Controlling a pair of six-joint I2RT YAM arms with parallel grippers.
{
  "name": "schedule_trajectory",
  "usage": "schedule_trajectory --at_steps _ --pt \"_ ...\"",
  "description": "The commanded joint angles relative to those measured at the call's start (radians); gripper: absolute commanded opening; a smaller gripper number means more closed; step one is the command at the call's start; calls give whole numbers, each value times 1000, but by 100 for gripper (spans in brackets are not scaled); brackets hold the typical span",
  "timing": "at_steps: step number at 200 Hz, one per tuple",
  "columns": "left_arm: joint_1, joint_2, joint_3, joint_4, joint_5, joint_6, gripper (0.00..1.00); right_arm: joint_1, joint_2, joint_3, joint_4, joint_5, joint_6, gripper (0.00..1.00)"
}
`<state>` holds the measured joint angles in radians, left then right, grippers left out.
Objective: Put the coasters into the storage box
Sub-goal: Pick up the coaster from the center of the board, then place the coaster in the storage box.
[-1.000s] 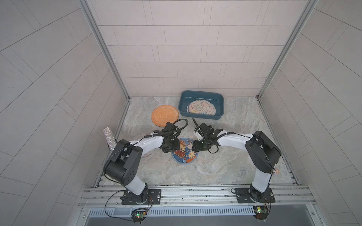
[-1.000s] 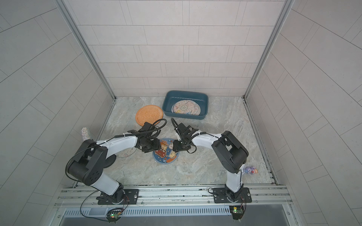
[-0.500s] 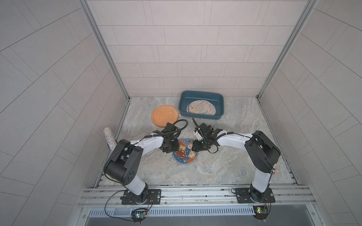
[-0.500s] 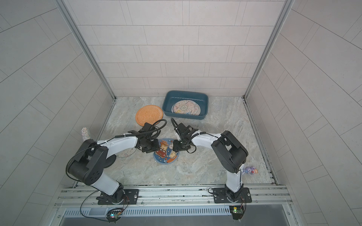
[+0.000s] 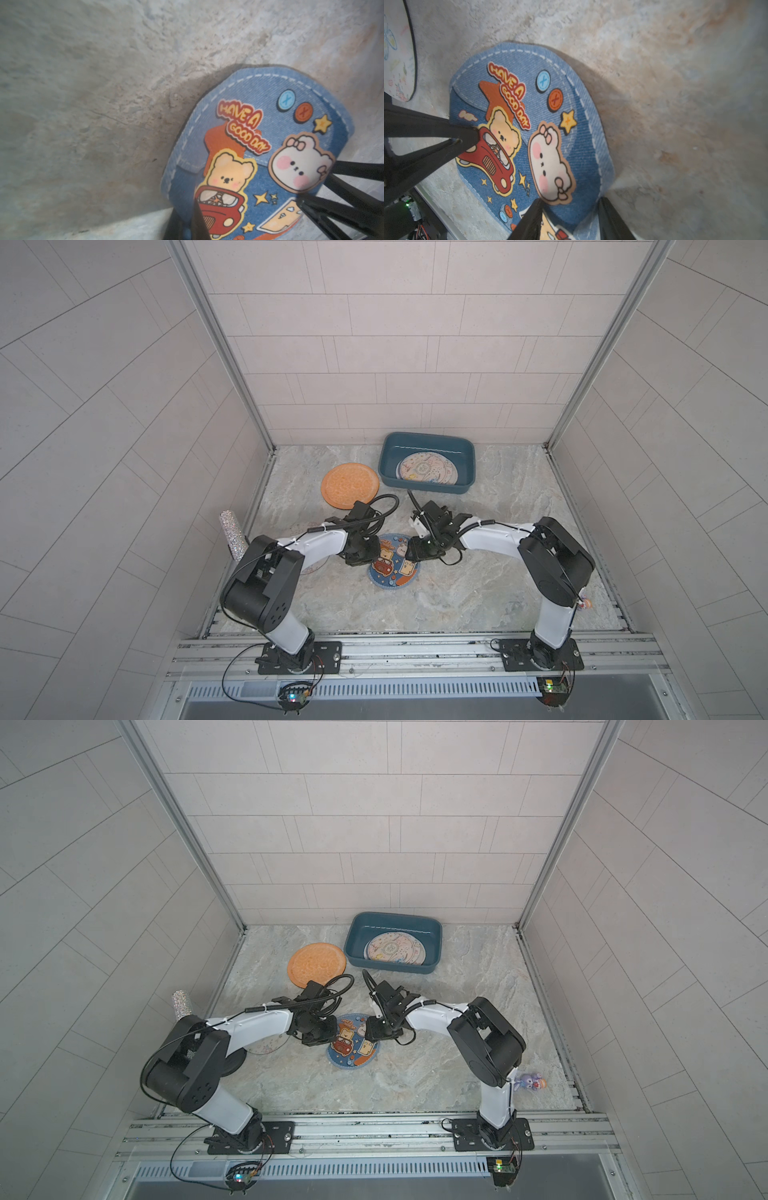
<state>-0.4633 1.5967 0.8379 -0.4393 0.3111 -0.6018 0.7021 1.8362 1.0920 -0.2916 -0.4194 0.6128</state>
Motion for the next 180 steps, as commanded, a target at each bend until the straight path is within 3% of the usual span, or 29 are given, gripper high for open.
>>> schedule_trajectory --at_steps 1,98,180 --pt "-5 -42 52 -79 -6 13 0 1 -3 -44 -31 10 18 52" --pt "-5 -54 392 -180 47 114 0 -80 -154 -171 40 -56 52 61" --pt "-5 215 825 -207 155 209 0 -143 -262 -259 62 -98 59 64"
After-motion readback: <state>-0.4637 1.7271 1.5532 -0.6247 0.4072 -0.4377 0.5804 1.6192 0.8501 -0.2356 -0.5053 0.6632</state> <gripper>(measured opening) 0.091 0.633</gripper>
